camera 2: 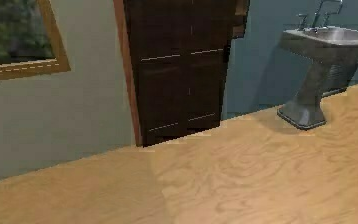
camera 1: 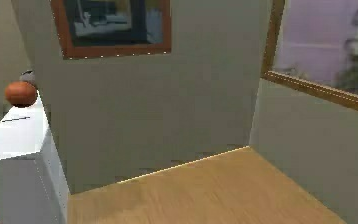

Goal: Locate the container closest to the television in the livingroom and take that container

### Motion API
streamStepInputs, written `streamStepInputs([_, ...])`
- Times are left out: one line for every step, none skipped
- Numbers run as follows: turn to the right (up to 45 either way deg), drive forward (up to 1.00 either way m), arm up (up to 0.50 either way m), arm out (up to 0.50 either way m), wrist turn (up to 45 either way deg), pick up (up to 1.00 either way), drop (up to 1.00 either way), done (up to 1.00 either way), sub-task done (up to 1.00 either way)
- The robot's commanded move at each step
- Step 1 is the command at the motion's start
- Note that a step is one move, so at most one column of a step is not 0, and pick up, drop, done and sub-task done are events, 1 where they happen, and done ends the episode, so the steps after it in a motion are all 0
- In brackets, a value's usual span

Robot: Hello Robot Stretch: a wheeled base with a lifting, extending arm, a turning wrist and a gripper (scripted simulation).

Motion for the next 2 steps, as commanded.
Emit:
streamStepInputs([45.0, 0.00, 0.00, 0.00, 0.0, 0.00, 0.00, 0.00, 0.00])
streamStepInputs([0.0, 0.05, 0.00, 0.00, 0.0, 0.00, 0.00, 0.00, 0.00])
